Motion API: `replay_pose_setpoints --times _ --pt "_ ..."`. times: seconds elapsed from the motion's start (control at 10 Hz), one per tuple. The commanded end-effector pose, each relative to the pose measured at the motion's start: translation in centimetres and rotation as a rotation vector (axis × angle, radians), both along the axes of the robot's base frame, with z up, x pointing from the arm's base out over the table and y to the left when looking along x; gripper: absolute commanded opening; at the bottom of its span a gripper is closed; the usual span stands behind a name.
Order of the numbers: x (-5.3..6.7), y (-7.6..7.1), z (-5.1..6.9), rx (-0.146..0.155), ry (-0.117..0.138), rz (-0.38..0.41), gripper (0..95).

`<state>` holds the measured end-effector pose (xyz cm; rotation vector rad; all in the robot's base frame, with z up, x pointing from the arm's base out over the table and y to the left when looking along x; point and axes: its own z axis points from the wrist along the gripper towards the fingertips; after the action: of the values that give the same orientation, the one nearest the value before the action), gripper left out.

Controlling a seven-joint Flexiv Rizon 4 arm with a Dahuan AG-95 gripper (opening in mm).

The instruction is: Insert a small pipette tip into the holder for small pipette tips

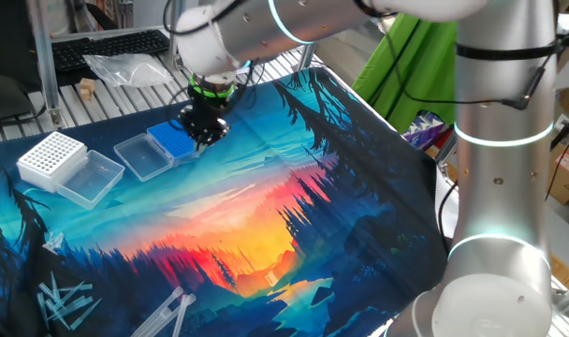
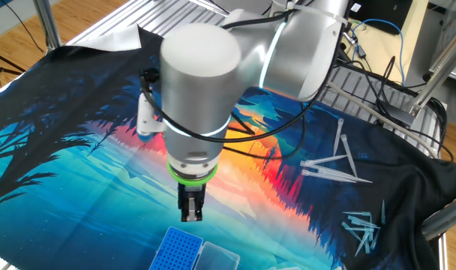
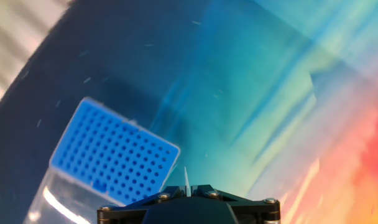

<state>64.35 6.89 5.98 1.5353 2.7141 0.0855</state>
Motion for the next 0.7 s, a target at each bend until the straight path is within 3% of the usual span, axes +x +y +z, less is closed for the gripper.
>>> replay_pose_setpoints --times 0.1,0.3,0.6,0.7 --pt "-0.55 1.29 -0.74 0.083 0.060 -0.254 0.0" --pt "-0.62 1.59 -0.64 0.127 0.068 -0.266 0.0" --pt "-0.63 1.91 -0.70 0.161 0.074 -0.280 0.0" --pt "-0.65 2.02 -0.79 0.214 0.115 -0.306 0.0"
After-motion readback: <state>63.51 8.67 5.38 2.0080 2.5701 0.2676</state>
